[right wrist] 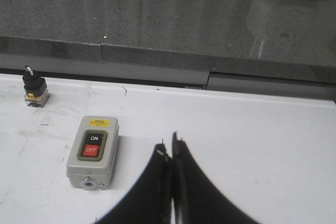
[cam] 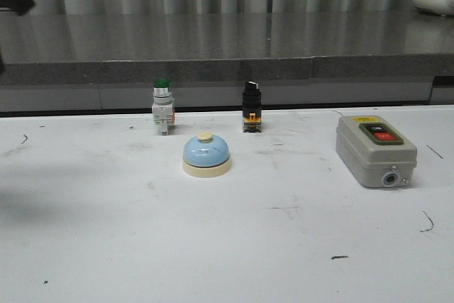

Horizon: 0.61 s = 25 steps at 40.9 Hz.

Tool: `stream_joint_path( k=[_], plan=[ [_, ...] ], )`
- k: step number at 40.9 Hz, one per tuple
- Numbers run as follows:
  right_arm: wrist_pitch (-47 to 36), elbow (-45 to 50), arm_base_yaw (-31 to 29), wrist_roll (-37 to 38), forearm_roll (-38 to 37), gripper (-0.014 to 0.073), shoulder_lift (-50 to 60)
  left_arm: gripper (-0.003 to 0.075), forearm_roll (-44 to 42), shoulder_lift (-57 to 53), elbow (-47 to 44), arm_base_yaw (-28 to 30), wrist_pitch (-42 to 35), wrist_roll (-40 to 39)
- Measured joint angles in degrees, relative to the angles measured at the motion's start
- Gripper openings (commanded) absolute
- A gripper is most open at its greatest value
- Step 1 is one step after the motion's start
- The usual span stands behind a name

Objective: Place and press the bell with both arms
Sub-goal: 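Open the left gripper and lift the left arm away from the bell, then move the closed right gripper over the top of the bell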

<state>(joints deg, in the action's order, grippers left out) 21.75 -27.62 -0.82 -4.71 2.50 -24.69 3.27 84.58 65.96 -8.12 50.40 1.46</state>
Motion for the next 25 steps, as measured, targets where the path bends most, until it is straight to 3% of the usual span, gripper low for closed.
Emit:
stream_joint_path(
  k=[9,25],
  plan=[
    [0.0,0.0,0.0,0.0,0.0,-0.0062,0.0,-0.0020,0.9,-18.6,-14.5,4.1,-6.6,-0.1],
    [0.0,0.0,0.0,0.0,0.0,-0.0062,0.0,-0.0020,1.4,-55.5,-38.0,4.3,-24.7,-0.1]
  ],
)
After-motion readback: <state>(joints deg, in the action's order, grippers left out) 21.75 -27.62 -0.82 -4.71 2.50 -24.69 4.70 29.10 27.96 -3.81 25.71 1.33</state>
